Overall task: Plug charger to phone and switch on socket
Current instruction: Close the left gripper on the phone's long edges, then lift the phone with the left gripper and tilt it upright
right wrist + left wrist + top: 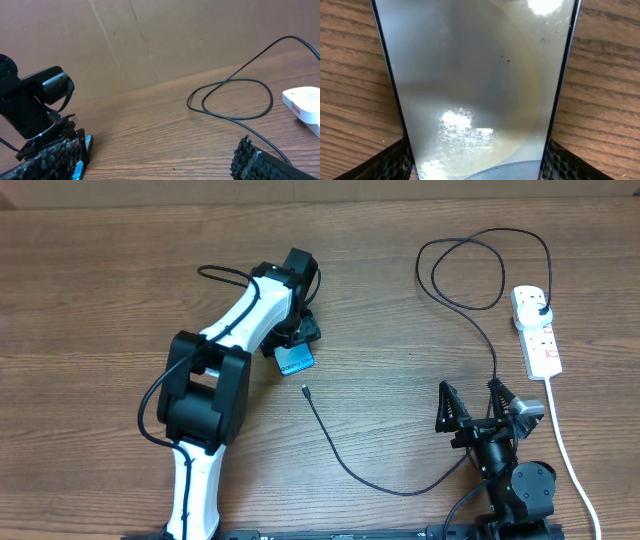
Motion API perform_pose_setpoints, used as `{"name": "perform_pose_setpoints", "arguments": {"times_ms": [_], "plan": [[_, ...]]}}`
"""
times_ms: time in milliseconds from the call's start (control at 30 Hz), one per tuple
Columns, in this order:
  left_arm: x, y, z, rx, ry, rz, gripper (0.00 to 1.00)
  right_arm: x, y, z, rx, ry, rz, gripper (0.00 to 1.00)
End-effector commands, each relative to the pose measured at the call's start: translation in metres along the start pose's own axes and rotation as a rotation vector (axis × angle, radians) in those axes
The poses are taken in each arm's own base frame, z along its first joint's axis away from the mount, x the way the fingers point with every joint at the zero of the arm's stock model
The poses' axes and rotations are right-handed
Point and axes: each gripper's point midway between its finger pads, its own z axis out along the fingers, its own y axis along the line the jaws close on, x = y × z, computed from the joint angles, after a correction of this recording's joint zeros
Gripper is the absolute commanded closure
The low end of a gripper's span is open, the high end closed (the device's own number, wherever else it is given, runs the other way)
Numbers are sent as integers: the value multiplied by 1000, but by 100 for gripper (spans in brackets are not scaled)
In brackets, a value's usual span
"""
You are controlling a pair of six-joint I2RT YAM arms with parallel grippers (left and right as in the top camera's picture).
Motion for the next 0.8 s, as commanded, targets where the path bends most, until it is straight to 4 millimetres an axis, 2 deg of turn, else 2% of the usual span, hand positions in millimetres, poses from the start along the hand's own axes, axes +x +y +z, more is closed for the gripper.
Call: {"name": "perform_pose_setpoints", "arguments": {"times_ms": [0,200,467,767], "plan": [[0,-5,9,-5,33,18,60,0,-3,0,10,-12,-1,0],[-12,-14,-22,10,6,30,67,0,-3,0,10,-12,-1,0],[-18,-19,-61,22,-6,74,76,0,-3,0,10,-12,-1,0],[-11,-19,-83,33,28,107,85,0,-3,0,10,-12,-1,0]]}}
